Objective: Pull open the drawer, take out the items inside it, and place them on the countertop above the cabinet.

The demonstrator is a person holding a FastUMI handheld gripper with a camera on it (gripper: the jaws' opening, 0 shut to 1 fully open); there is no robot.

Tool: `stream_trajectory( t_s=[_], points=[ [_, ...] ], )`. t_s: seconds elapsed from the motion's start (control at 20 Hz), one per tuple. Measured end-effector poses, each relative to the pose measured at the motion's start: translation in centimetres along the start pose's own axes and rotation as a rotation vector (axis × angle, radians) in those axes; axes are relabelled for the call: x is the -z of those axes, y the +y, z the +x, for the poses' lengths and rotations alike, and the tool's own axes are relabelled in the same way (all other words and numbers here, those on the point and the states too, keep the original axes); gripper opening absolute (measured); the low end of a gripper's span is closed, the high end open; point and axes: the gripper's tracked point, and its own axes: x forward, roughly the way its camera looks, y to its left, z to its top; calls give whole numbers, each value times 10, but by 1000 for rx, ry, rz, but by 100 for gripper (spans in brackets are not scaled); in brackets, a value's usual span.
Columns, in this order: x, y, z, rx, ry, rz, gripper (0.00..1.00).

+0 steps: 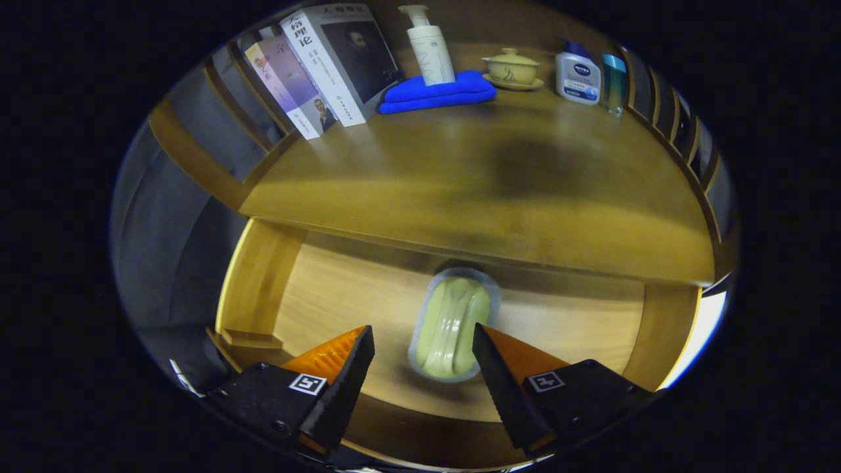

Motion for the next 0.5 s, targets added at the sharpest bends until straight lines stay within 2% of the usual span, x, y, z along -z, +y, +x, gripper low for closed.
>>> stream_trajectory(
  t_s=[0.05, 0.3, 0.5],
  points=[
    [-3, -4, 4, 22, 0, -9, 95],
    [1, -15, 26, 48, 45, -4, 56],
    [4, -18, 22, 40, 33, 24, 25]
  ],
)
